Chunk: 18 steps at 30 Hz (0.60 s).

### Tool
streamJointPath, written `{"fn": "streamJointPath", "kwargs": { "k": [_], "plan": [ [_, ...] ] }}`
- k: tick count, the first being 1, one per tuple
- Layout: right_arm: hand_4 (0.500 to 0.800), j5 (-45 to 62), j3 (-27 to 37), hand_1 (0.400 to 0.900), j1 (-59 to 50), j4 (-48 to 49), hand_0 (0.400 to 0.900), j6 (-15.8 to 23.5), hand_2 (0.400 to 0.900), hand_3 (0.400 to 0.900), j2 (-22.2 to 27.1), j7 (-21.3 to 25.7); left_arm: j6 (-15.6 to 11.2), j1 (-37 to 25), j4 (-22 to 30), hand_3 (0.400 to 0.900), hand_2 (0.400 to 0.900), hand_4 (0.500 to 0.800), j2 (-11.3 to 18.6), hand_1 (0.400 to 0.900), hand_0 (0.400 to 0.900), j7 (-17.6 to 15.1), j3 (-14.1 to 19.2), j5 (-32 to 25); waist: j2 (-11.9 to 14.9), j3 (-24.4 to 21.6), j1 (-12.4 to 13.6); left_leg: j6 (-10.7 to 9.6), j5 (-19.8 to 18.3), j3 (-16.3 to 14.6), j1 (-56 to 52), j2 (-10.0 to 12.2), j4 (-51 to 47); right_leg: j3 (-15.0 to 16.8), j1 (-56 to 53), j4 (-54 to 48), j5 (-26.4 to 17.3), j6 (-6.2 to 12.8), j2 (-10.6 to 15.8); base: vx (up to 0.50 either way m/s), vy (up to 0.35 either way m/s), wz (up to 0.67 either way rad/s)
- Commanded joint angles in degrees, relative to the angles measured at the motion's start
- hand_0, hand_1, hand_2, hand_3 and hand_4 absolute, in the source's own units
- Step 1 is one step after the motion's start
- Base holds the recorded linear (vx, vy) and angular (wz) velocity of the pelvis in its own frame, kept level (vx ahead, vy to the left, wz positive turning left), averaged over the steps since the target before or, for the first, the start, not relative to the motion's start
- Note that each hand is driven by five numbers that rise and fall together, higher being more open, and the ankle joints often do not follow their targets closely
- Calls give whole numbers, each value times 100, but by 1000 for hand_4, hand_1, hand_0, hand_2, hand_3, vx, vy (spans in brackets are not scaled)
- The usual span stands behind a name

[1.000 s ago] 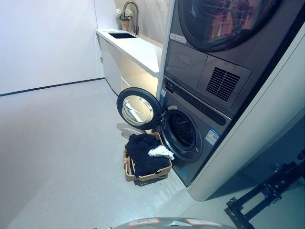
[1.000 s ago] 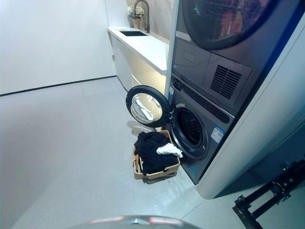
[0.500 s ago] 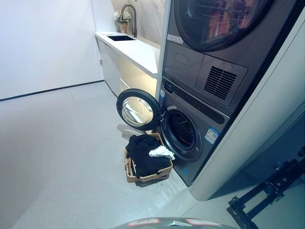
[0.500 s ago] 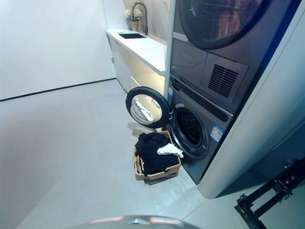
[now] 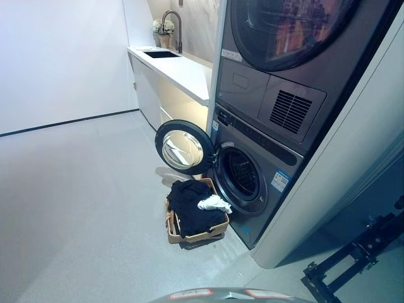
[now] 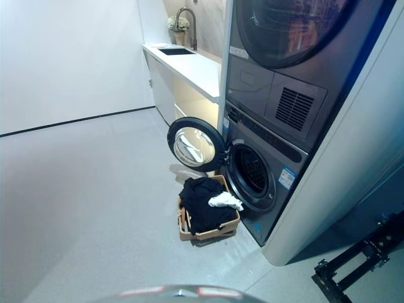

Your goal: Put the clothes in the basket into the washing machine.

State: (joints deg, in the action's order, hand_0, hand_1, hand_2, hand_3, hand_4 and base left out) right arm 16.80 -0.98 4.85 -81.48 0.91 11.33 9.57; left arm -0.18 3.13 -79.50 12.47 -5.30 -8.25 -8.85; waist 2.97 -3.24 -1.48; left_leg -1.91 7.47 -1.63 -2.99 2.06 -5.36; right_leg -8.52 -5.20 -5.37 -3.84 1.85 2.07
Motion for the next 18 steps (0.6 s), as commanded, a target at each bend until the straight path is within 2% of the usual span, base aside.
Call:
{"fn": "streamJointPath", "kwargs": {
  "k": [1, 8, 11, 15, 17, 18],
  "plan": [
    [800, -25, -8, 900, -739, 11, 900, 86, 900, 900, 383, 94, -80, -625, -93, 900, 900, 800, -228, 900, 900, -86, -66, 73, -285, 845, 23, 63, -1078, -144, -544, -262, 61, 72, -468, 37, 942, 156, -196, -52, -106, -5],
    [800, 131, 40, 900, -774, 99, 900, 181, 900, 900, 501, 152, -132, -736, 6, 900, 900, 800, -268, 900, 900, -67, -45, -234, -285, 1224, 40, -67, -1399, -90, 382, -281, 1867, 94, -291, 298, 1036, -36, -187, -59, -169, 3],
    [800, 121, 54, 900, -759, 118, 900, 170, 900, 900, 573, 174, -162, -754, 59, 900, 900, 800, -288, 900, 900, -66, -45, -301, -292, 1431, 74, -150, -1043, 44, 979, -223, 3143, 56, -372, 339, 1062, -143, -223, -18, -209, 8],
    [800, 137, 86, 900, -765, 125, 900, 178, 900, 900, 688, 209, -164, -720, 70, 900, 900, 800, -313, 900, 900, -76, -28, -475, -358, 1682, 114, -129, -523, 238, 1641, -189, 4495, 62, -508, 478, 1154, -310, -300, 14, -155, 3],
    [800, 161, 85, 900, -779, 121, 900, 171, 900, 900, 712, 214, -161, -684, 53, 900, 900, 800, -325, 900, 900, -82, -6, -561, -377, 1700, 89, -110, -506, 197, 1862, -147, 4673, 62, -488, 546, 1216, -351, -316, 38, -70, 2],
    [800, 167, 70, 900, -809, 131, 900, 172, 900, 900, 727, 230, -165, -666, 47, 900, 900, 800, -329, 900, 900, -105, 13, -617, -402, 1696, 100, -92, -583, 214, 1895, -201, 4467, 72, -464, 632, 1265, -350, -297, 82, -30, -5]
  ]
}}
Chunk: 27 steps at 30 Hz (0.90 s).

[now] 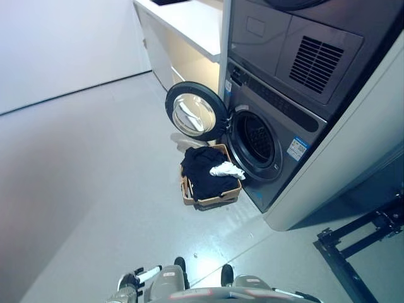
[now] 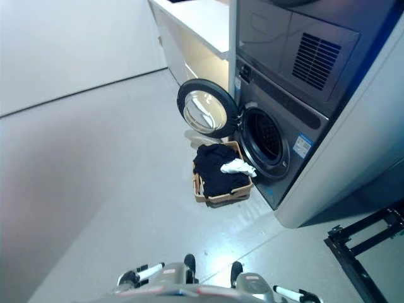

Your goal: Put the clothes in the basket into the washing machine.

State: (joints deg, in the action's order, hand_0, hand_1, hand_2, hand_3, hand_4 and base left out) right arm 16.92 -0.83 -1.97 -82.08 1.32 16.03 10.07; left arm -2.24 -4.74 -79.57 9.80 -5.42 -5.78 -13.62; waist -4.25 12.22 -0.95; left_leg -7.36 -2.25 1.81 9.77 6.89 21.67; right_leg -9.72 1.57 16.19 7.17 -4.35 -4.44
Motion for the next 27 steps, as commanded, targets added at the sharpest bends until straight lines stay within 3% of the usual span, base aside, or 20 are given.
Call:
{"fn": "streamJointPath", "kwargs": {
  "k": [1, 4, 6, 7, 9, 10, 12, 13, 15, 19, 24, 27],
  "plan": [
    [800, 162, 54, 900, -157, 191, 900, 130, 900, 900, 277, 189, 35, 136, 64, 900, 900, 800, -71, 900, 900, -112, -225, -168, 299, 153, 40, 450, 353, -117, 667, -760, 1565, 193, -1116, -1458, 195, 290, 360, 111, 10, -10],
    [800, 142, 31, 900, -228, 213, 900, 133, 900, 900, 310, 214, 27, 189, 72, 900, 900, 800, -69, 900, 900, -137, -185, -195, 272, 106, 60, 412, 383, -179, 590, -881, 362, 249, -1143, -1427, 301, 364, 351, 173, 45, -17],
    [800, 137, 3, 900, -242, 237, 900, 149, 900, 900, 304, 221, 26, 226, 75, 900, 900, 800, -86, 900, 900, -174, -167, -238, 240, 85, 89, 351, 685, -88, 494, -886, -807, 265, -1249, -1481, 352, 408, 305, 281, 107, -19],
    [800, 118, -25, 900, -245, 226, 900, 159, 900, 900, 297, 234, 8, 273, 71, 900, 900, 800, -126, 900, 900, -205, -162, -281, 175, 49, 99, 262, 1023, 51, 428, -806, -1789, 315, -1410, -1559, 434, 433, 229, 272, 110, -11],
    [800, 95, -37, 900, -239, 212, 900, 168, 900, 900, 288, 240, -9, 323, 61, 900, 900, 800, -152, 900, 900, -223, -132, -334, 165, 28, 108, 193, 1158, 68, 452, -724, -2297, 383, -1541, -1600, 526, 444, 208, 358, 156, -13],
    [800, 82, -48, 900, -238, 192, 900, 166, 900, 900, 265, 226, -18, 398, 37, 900, 900, 800, -162, 900, 900, -250, -69, -382, 165, -37, 90, 82, 1324, -180, 546, -563, -2649, 446, -1754, -1665, 605, 483, 204, 393, 174, -18],
    [800, 75, -45, 900, -240, 189, 900, 163, 900, 900, 230, 224, -5, 444, 7, 900, 900, 800, -151, 900, 900, -262, -24, -371, 207, -74, 144, 57, 1397, -384, 548, -493, -2643, 530, -1913, -1726, 648, 519, 246, 406, 185, -41],
    [800, 43, -52, 900, -231, 163, 900, 139, 900, 900, 191, 186, 24, 479, -25, 900, 900, 800, -124, 900, 900, -245, 16, -358, 247, -187, 229, 169, 1298, -473, 423, -428, -2667, 627, -1990, -1739, 657, 561, 290, 554, 279, -58],
    [800, 64, -62, 900, -225, 164, 900, 143, 900, 900, 83, 191, 34, 440, -32, 900, 900, 800, -23, 900, 900, -258, 22, -317, 388, -302, 274, 215, 1493, -497, 408, -466, -2533, 611, -2016, -1751, 688, 627, 457, 534, 317, -37],
    [800, 116, -51, 900, -240, 214, 900, 154, 900, 900, -41, 169, -4, 296, 108, 900, 900, 800, 174, 900, 900, -238, -83, -212, 727, -555, 361, 533, 940, -611, 810, -683, -1656, 681, -1745, -1516, 531, 936, 863, 465, 331, -21],
    [800, 296, -104, 900, -380, 450, 900, 213, 900, 900, -141, 140, 0, 0, 304, 900, 900, 800, 365, 900, 900, -231, -166, -195, 930, -604, 414, 879, 450, -567, 709, -965, -1611, 708, -1125, -413, -416, 1181, 1040, 358, 329, 8],
    [800, 410, -144, 900, -465, 622, 900, 266, 900, 900, -160, 128, 8, -193, 384, 900, 900, 800, 452, 900, 900, -247, -223, -217, 959, -439, 345, 1055, 212, -443, 419, -1157, -1682, 669, -600, 807, -1279, 1169, 1146, 275, 320, 24]
  ]
}}
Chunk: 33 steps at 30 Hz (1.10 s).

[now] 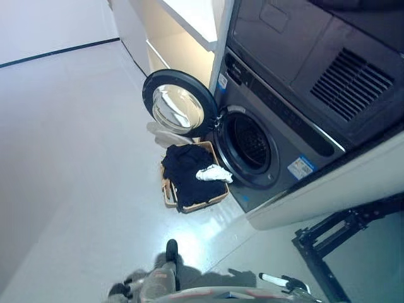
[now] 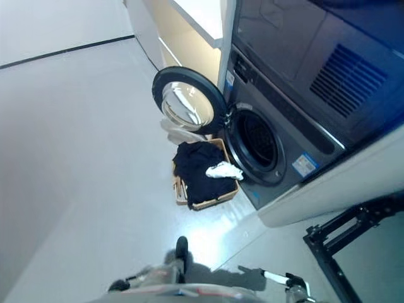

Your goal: Put the clothes in the basket into the washing machine.

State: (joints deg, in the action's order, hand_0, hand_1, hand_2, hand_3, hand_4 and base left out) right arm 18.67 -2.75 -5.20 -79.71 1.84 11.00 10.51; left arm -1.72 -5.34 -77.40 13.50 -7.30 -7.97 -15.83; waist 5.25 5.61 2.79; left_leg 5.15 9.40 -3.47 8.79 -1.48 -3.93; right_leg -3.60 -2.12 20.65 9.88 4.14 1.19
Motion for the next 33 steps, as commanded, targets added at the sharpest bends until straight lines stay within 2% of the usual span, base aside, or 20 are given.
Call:
{"fn": "streamJointPath", "kwargs": {
  "k": [1, 3, 4, 6, 7, 9, 10, 12, 13, 15, 17, 18, 19, 22, 24, 26, 29, 30, 32, 33],
  "plan": [
    [800, 273, 48, 900, -164, 427, 900, 226, 900, 900, 343, 98, -34, -171, 166, 900, 900, 800, 110, 900, 900, -65, -9, -2, -20, 310, -59, -137, -1005, 138, 353, -356, 820, -9, -30, 760, -1708, 251, 663, 243, 313, 12],
    [800, 340, 50, 900, -177, 517, 900, 259, 900, 900, 311, 132, -16, -210, 111, 900, 900, 800, 142, 900, 900, -73, -1, -3, -99, 461, -86, -26, -1129, 172, 12, -405, 692, -202, 259, 1269, -1865, 137, 853, 232, 275, 7],
    [800, 382, 63, 900, -190, 526, 900, 259, 900, 900, 313, 124, -5, -210, 97, 900, 900, 800, 142, 900, 900, -70, 0, -17, -143, 529, -121, -12, -1147, 205, -122, -397, 646, -168, 422, 1413, -1770, 105, 793, 201, 191, 9],
    [800, 448, 81, 900, -196, 596, 900, 303, 900, 900, 296, 137, 15, -228, 40, 900, 900, 800, 151, 900, 900, -80, 20, -23, -239, 647, -172, 1, -1194, 213, -323, -338, 627, -172, 840, 1533, -1387, 37, 642, 176, 128, 9],
    [800, 482, 89, 900, -216, 632, 900, 333, 900, 900, 300, 141, 16, -251, 10, 900, 900, 800, 159, 900, 900, -93, 19, -5, -307, 713, -201, -36, -1172, 221, -437, -267, 554, -227, 1055, 1298, -911, -43, 498, 185, 75, 15],
    [800, 511, 94, 900, -232, 682, 900, 356, 900, 900, 311, 165, 16, -277, -29, 900, 900, 800, 156, 900, 900, -104, 7, 16, -377, 784, -232, -103, -1147, 237, -623, -187, 404, -319, 1235, 793, -553, -41, 354, 190, 16, 24],
    [800, 517, 94, 900, -248, 743, 900, 376, 900, 900, 306, 186, 14, -308, -52, 900, 900, 800, 153, 900, 900, -112, -4, 37, -394, 834, -260, -139, -1151, 274, -697, -161, 367, -263, 1294, 397, -441, -15, 229, 182, -36, 32],
    [800, 562, 95, 900, -224, 825, 900, 408, 900, 900, 307, 174, -1, -309, -72, 900, 900, 800, 131, 900, 900, -115, -19, 95, -378, 847, -299, -191, -1206, 316, -831, -176, 326, 24, 1282, -616, -592, 100, 29, 217, -73, 33],
    [800, 557, 92, 900, -204, 847, 900, 412, 900, 900, 308, 175, -8, -317, -88, 900, 900, 800, 125, 900, 900, -118, -15, 125, -363, 840, -305, -214, -1228, 343, -897, -184, 308, 111, 1215, -1060, -690, 146, -8, 252, -108, 30],
    [800, 508, 98, 900, -57, 992, 900, 423, 900, 900, 316, 154, -25, -293, -126, 900, 900, 800, 96, 900, 900, -107, 43, 182, -303, 797, -346, -303, -1354, 460, -1072, -206, 311, 516, 1258, -1957, -1164, 291, 10, 340, -195, 41],
    [800, 474, 72, 900, 6, 1053, 900, 429, 900, 900, 330, 150, -47, -228, -115, 900, 900, 800, 71, 900, 900, -98, 75, 149, -290, 771, -359, -336, -1494, 580, -1190, -216, 376, 671, 1309, -2040, -1295, 331, 1, 339, -258, 54],
    [800, 453, 62, 900, 75, 1078, 900, 425, 900, 900, 344, 104, -21, -173, -119, 900, 900, 800, 46, 900, 900, -62, 82, 166, -292, 729, -376, -382, -1543, 683, -1261, -232, 432, 735, 1258, -1878, -1224, 297, -15, 221, -171, 45],
    [800, 453, 60, 900, 77, 1079, 900, 425, 900, 900, 345, 103, -21, -170, -117, 900, 900, 800, 45, 900, 900, -62, 83, 166, -293, 732, -388, -383, -1544, 694, -1264, -232, 434, 724, 1256, -1865, -1213, 296, -12, 331, -320, 51],
    [800, 136, -154, 900, 80, 1242, 900, 403, 900, 900, 520, 46, -72, -12, -47, 900, 900, 800, -99, 900, 900, -60, 141, -12, -410, 641, -412, -525, -1733, 849, -1391, -136, 805, 488, 1193, -1559, -1082, 128, -30, 358, -397, 58],
    [800, -56, -272, 900, 68, 1472, 900, 406, 900, 900, 664, 61, -101, 18, 32, 900, 900, 800, -214, 900, 900, -58, 80, -21, -483, 686, -442, -705, -1540, 805, -1178, -107, 1290, 273, 1018, -1666, -989, 43, 32, 212, -340, 68],
    [800, -73, -322, 900, -4, 1678, 900, 458, 900, 900, 750, 138, -137, -31, 139, 900, 900, 800, -271, 900, 900, -113, 27, -116, -492, 844, -455, -848, -1276, 634, -712, -83, 1956, 92, 906, -1732, -952, -19, 125, 74, -302, 61],
    [800, -198, -468, 900, -96, 1913, 900, 462, 900, 900, 827, 199, -162, -84, 266, 900, 900, 800, -351, 900, 900, -162, -67, -182, -543, 930, -479, -808, -1285, 167, -381, 35, 1445, -137, 768, -1844, -790, -74, 205, 63, -233, 57],
    [800, -262, -527, 900, -136, 2036, 900, 448, 900, 900, 881, 202, -162, -83, 314, 900, 900, 800, -379, 900, 900, -174, -125, -147, -589, 956, -481, -795, -1157, 89, -295, 56, 1149, -219, 749, -1873, -772, -76, 188, 52, -172, 38],
    [800, -570, -700, 900, -251, 2255, 900, 438, 900, 900, 1022, 322, -154, -98, 341, 900, 900, 800, -379, 900, 900, -229, -208, -18, -636, 1020, -465, -805, -847, 128, -131, 73, 744, -302, 803, -1825, -736, -101, 116, 77, -129, 12],
    [800, -685, -771, 900, -273, 2408, 900, 429, 900, 900, 1069, 294, -157, -62, 343, 900, 900, 800, -361, 900, 900, -213, -184, 10, -663, 1012, -464, -783, -898, 125, -192, 80, 658, -299, 835, -1749, -657, -102, 70, 107, -73, -7]
  ]
}}
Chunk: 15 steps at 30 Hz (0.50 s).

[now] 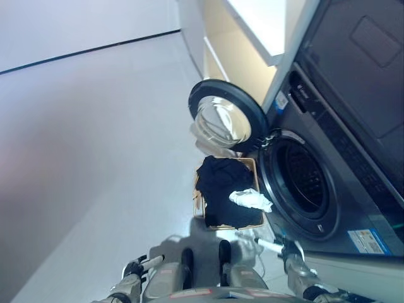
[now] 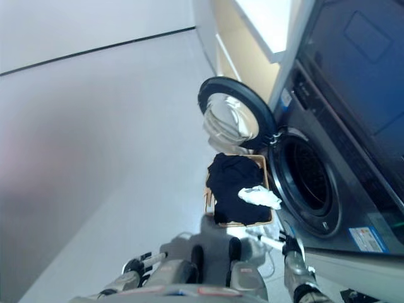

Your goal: Put the clothes in the basket into the washing machine.

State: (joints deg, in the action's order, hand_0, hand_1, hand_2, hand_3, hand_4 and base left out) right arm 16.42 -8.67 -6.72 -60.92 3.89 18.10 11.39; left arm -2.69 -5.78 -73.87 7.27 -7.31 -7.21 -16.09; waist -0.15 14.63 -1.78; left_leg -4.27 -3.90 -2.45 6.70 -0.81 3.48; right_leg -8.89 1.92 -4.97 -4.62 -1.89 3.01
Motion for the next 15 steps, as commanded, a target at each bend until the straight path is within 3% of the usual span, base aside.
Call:
{"fn": "streamJointPath", "kwargs": {
  "k": [1, 10, 15],
  "plan": [
    [800, -629, -250, 900, -194, 601, 900, 220, 900, 900, 419, 252, -71, -8, 3, 900, 900, 800, 299, 900, 900, -256, -261, 56, -138, 146, -8, 174, 483, -2, -2, 24, -184, 236, 493, 859, 778, 493, -142, 92, -17, -21],
    [800, -1383, -1081, 900, -1812, 14, 900, 43, 900, 900, 820, 553, -208, -472, 84, 900, 900, 800, 594, 900, 900, -444, -464, -87, -204, 498, 261, 246, 618, -119, 468, 1, -387, 416, 1396, 1192, 710, 523, -168, 12, 24, -12],
    [800, -1561, -1306, 900, -2540, -418, 900, -23, 900, 900, 944, 770, -315, -794, 242, 900, 900, 800, 577, 900, 900, -582, -629, -315, -271, 749, 317, 278, 533, -130, 985, -54, -1, 420, 1978, 1666, 752, 535, -143, -39, 6, 3]
  ]
}}
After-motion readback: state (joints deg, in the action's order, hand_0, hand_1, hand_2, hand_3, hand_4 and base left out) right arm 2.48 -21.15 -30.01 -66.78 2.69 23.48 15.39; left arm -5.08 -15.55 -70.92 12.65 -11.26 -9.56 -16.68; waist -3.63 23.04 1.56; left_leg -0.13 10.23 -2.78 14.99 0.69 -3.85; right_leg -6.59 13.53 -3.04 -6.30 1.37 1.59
